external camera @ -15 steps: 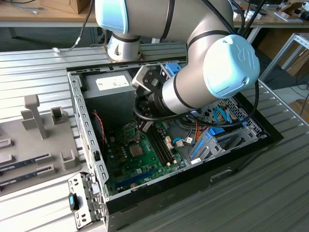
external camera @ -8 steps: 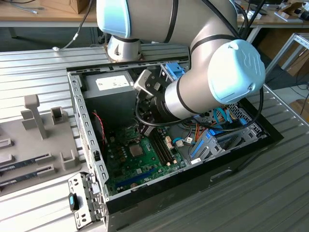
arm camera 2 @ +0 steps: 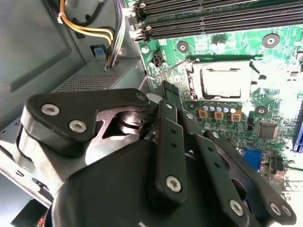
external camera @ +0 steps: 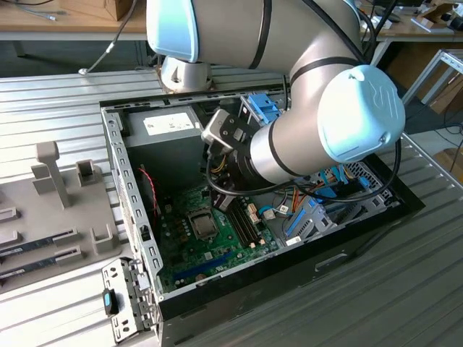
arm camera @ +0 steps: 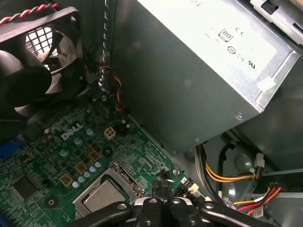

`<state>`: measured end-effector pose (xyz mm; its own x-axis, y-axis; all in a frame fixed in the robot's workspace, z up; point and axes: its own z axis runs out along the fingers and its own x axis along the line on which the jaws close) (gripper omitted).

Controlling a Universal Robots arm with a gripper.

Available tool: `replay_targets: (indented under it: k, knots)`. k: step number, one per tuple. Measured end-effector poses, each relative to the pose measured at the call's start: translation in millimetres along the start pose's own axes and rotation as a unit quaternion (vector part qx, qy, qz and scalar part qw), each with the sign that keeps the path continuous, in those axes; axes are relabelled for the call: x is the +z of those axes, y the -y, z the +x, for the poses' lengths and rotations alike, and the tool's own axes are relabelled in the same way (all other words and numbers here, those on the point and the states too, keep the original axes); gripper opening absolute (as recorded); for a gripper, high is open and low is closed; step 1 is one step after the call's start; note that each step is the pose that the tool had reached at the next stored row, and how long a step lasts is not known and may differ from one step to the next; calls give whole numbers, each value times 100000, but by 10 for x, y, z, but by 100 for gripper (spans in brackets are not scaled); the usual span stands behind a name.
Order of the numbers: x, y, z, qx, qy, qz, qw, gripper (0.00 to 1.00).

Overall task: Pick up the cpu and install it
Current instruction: 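Close the cpu cover, then install the first cpu locking lever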

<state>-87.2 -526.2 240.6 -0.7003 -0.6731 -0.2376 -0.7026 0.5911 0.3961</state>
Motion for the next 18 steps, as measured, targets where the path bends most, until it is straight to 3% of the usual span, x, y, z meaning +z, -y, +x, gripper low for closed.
replay_targets:
  k: [3,7,9,18]
  knots:
    - [2,19,-13,24,-123,76,100000,11]
    - [6,97,-83,256,-1201,1043,99987,11]
    - [23,131,-139,372,-1613,1284,99978,11]
    - [177,47,-357,340,-2154,1618,99963,11]
